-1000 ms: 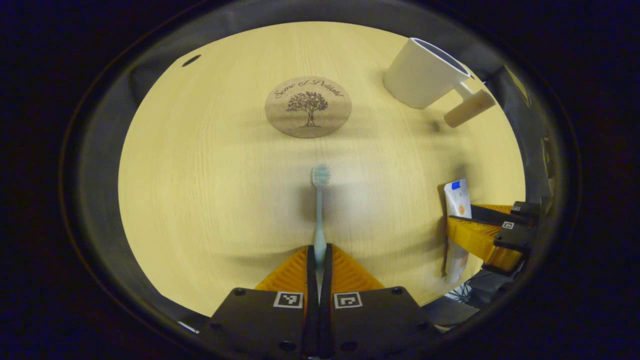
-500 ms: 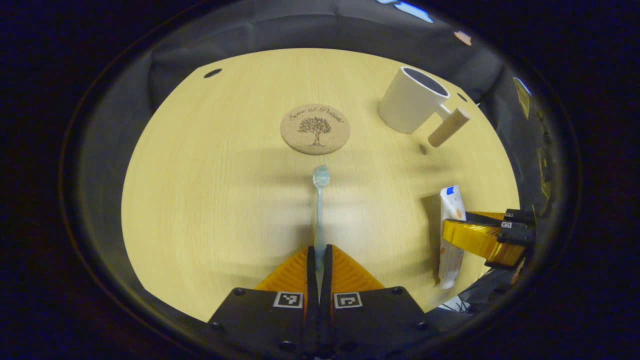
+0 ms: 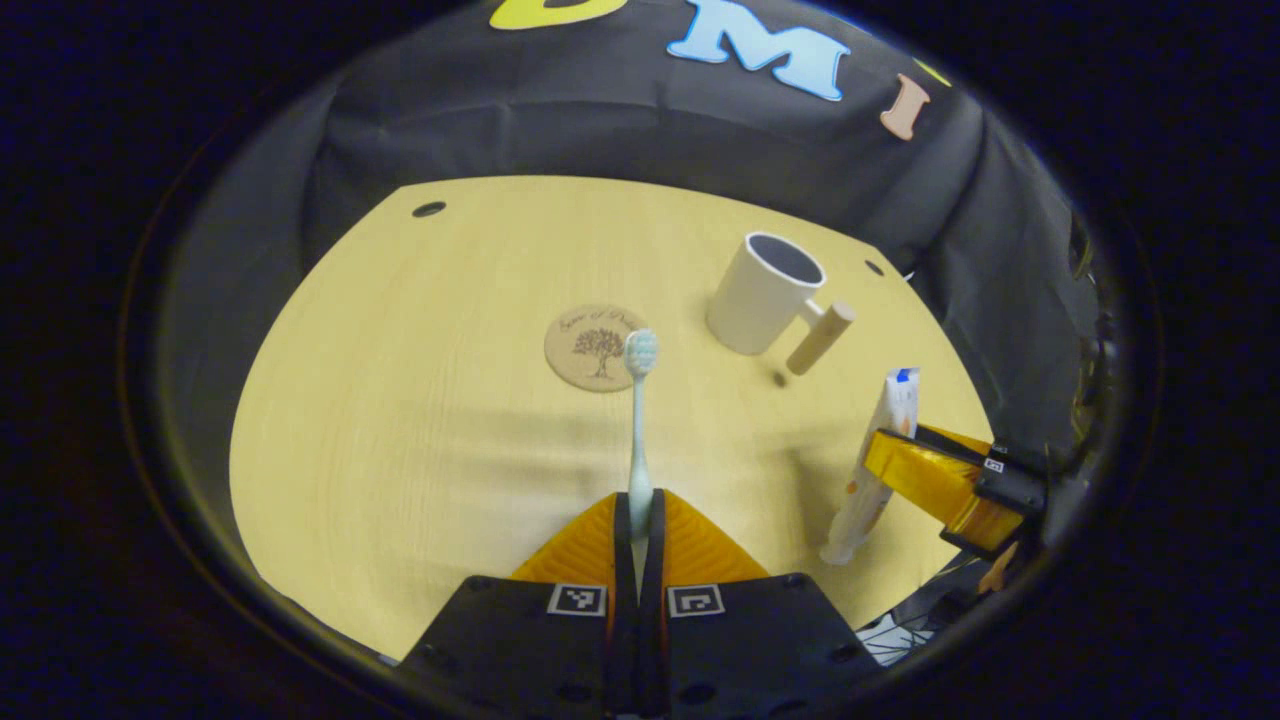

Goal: Put the toothbrush and toothpaste on the desktop into the cup, then pick up the cup and place it on the coaster on the desktop.

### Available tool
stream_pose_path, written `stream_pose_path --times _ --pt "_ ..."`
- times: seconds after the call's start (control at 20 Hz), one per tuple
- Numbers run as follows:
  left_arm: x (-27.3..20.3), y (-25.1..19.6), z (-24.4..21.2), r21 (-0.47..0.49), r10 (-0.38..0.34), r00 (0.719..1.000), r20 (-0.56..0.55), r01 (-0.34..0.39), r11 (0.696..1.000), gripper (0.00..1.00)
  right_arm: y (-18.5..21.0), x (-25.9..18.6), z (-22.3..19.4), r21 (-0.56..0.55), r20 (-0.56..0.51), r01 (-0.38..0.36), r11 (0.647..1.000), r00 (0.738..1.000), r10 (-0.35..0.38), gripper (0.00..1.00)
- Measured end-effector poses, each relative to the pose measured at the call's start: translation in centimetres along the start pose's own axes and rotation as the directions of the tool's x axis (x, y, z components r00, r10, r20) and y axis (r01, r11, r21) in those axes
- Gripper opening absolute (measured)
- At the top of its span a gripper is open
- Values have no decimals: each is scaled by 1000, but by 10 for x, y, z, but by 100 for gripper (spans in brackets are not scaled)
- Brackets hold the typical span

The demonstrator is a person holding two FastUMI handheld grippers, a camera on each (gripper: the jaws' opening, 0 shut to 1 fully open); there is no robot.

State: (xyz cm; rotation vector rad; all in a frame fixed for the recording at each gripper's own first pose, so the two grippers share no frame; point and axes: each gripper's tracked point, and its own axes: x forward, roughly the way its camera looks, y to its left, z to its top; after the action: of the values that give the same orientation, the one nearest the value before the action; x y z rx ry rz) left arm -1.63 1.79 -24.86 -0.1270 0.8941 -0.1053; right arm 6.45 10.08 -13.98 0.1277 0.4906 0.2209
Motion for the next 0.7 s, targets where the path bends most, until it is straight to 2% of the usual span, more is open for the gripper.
stream_pose_path --times 0.15,0.3,0.4,0.5,0.7 --pt "-7 -16 32 -3 -30 996 85 30 1000 8 3 -10 32 12 110 -19 1000 994 18 19" --pt "-17 -29 63 -1 -47 983 180 48 999 8 6 -25 73 -12 240 -41 999 970 42 19" --pt "-23 -38 84 6 -63 967 247 64 998 8 8 -35 99 -35 326 -49 998 943 58 19" --pt "-31 -48 110 -10 -82 946 313 89 996 8 11 -40 130 -45 415 -67 997 907 79 19" --pt "-45 -58 157 6 -86 892 444 93 996 8 9 -40 179 -46 529 -78 996 844 91 19"
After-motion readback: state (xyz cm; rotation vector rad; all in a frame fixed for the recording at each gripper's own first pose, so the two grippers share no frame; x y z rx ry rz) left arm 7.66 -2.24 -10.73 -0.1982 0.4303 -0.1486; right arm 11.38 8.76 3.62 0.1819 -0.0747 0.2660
